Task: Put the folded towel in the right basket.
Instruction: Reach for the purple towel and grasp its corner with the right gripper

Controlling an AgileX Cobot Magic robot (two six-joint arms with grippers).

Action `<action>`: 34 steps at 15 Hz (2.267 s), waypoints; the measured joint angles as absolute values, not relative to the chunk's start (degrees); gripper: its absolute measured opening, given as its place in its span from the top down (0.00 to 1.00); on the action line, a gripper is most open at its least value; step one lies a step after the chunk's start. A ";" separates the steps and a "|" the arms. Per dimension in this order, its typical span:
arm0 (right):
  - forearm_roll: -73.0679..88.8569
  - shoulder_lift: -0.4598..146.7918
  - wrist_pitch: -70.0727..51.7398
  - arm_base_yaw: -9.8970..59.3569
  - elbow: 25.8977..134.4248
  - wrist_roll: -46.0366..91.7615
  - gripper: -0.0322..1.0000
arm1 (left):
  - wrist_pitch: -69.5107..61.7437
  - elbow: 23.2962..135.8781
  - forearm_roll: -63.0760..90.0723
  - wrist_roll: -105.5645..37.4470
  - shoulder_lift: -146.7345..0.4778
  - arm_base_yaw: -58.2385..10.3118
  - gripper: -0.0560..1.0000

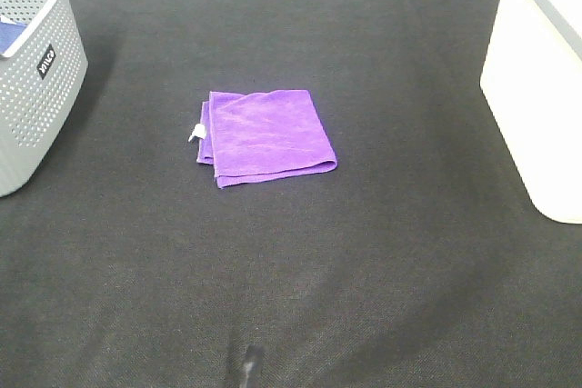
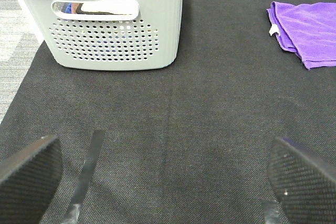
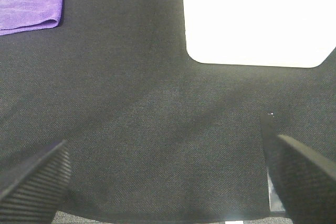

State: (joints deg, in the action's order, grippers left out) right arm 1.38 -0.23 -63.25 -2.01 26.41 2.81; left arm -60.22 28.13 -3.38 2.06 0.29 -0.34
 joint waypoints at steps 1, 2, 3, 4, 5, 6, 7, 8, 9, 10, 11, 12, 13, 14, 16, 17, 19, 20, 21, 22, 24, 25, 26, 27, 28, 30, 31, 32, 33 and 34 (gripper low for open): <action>1.38 -0.23 -63.25 -2.01 26.41 2.81 0.02 | -60.22 28.13 -3.38 2.06 0.29 -0.34 0.01; 1.38 -0.23 -63.25 -2.01 26.41 2.81 0.02 | -60.22 28.13 -3.38 2.06 0.29 -0.34 0.01; 1.38 -0.23 -63.25 -2.01 26.41 2.81 0.02 | -60.22 28.13 -3.38 2.06 0.29 -0.34 0.01; 1.38 -0.23 -63.25 -2.01 26.41 2.81 0.02 | -60.22 28.13 -3.38 2.06 0.29 -0.34 0.01; 1.38 -0.23 -63.25 -2.01 26.41 2.81 0.02 | -60.22 28.13 -3.38 2.06 0.29 -0.34 0.01; 1.38 -0.23 -63.25 -2.01 26.41 2.81 0.02 | -60.22 28.13 -3.38 2.06 0.29 -0.34 0.01; 1.38 -0.23 -63.25 -2.01 26.41 2.81 0.02 | -60.22 28.13 -3.38 2.06 0.29 -0.34 0.01; 1.38 -0.23 -63.25 -2.01 26.41 2.81 0.02 | -60.22 28.13 -3.38 2.06 0.29 -0.34 0.01; 1.38 -0.23 -63.25 -2.01 26.41 2.81 0.02 | -60.22 28.13 -3.38 2.06 0.29 -0.34 0.01; 1.38 -0.23 -63.25 -2.01 26.41 2.81 0.02 | -60.22 28.13 -3.38 2.06 0.29 -0.34 0.01; 1.38 -0.23 -63.25 -2.01 26.41 2.81 0.02 | -60.22 28.13 -3.38 2.06 0.29 -0.34 0.01; 1.38 -0.23 -63.25 -2.01 26.41 2.81 0.02 | -60.22 28.13 -3.38 2.06 0.29 -0.34 0.01; 1.38 -0.23 -63.25 -2.01 26.41 2.81 0.02 | -60.22 28.13 -3.38 2.06 0.29 -0.34 0.01; 1.38 -0.23 -63.25 -2.01 26.41 2.81 0.02 | -60.22 28.13 -3.38 2.06 0.29 -0.34 0.01; 1.38 -0.23 -63.25 -2.01 26.41 2.81 0.02 | -60.22 28.13 -3.38 2.06 0.29 -0.34 0.01; 1.38 -0.23 -63.25 -2.01 26.41 2.81 0.02 | -60.22 28.13 -3.38 2.06 0.29 -0.34 0.01; 1.38 -0.23 -63.25 -2.01 26.41 2.81 0.02 | -60.22 28.13 -3.38 2.06 0.29 -0.34 0.01; 1.38 -0.23 -63.25 -2.01 26.41 2.81 0.02 | -60.22 28.13 -3.38 2.06 0.29 -0.34 0.01; 1.38 -0.23 -63.25 -2.01 26.41 2.81 0.02 | -60.22 28.13 -3.38 2.06 0.29 -0.34 0.01; 1.38 -0.23 -63.25 -2.01 26.41 2.81 0.02 | -60.22 28.13 -3.38 2.06 0.29 -0.34 0.01; 1.38 -0.23 -63.25 -2.01 26.41 2.81 0.02 | -60.22 28.13 -3.38 2.06 0.29 -0.34 0.01; 1.38 -0.23 -63.25 -2.01 26.41 2.81 0.02 | -60.22 28.13 -3.38 2.06 0.29 -0.34 0.01; 1.38 -0.23 -63.25 -2.01 26.41 2.81 0.02 | -60.22 28.13 -3.38 2.06 0.29 -0.34 0.01; 1.38 -0.23 -63.25 -2.01 26.41 2.81 0.02 | -60.22 28.13 -3.38 2.06 0.29 -0.34 0.01; 1.38 -0.23 -63.25 -2.01 26.41 2.81 0.02 | -60.22 28.13 -3.38 2.06 0.29 -0.34 0.01; 1.38 -0.23 -63.25 -2.01 26.41 2.81 0.02 | -60.22 28.13 -3.38 2.06 0.29 -0.34 0.01; 1.38 -0.23 -63.25 -2.01 26.41 2.81 0.02 | -60.22 28.13 -3.38 2.06 0.29 -0.34 0.01; 1.38 -0.23 -63.25 -2.01 26.41 2.81 0.02 | -60.22 28.13 -3.38 2.06 0.29 -0.34 0.01; 1.15 -0.23 -63.25 -2.01 26.41 2.81 0.02 | -60.22 28.13 -3.38 2.06 0.29 -0.34 0.01; 0.69 -0.23 -63.25 -2.01 26.41 2.81 0.02 | -60.22 28.13 -3.38 2.06 0.29 -0.34 0.01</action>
